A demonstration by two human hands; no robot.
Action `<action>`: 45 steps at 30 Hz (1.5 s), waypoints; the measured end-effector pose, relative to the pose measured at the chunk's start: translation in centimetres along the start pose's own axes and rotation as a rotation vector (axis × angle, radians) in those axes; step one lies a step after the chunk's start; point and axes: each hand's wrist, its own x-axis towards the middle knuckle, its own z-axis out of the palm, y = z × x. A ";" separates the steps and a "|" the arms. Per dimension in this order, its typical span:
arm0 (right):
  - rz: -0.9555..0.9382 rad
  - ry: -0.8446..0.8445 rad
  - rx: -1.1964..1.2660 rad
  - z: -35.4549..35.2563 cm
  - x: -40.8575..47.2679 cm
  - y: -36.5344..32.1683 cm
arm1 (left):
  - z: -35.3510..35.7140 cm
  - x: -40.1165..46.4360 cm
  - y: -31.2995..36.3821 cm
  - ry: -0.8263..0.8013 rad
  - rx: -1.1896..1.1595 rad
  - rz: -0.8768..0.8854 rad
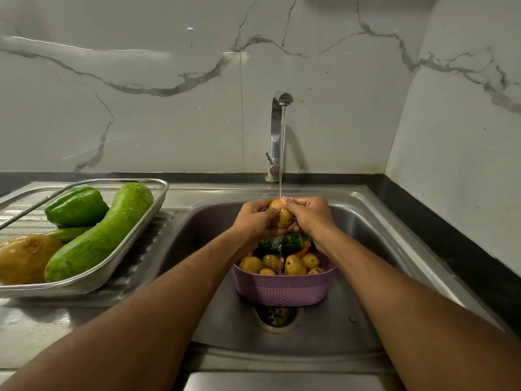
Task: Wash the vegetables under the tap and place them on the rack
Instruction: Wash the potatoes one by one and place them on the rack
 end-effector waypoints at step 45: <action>0.199 0.111 0.254 2.2 -0.7 -0.7 | 1.8 2.4 -1.9 0.067 0.170 0.058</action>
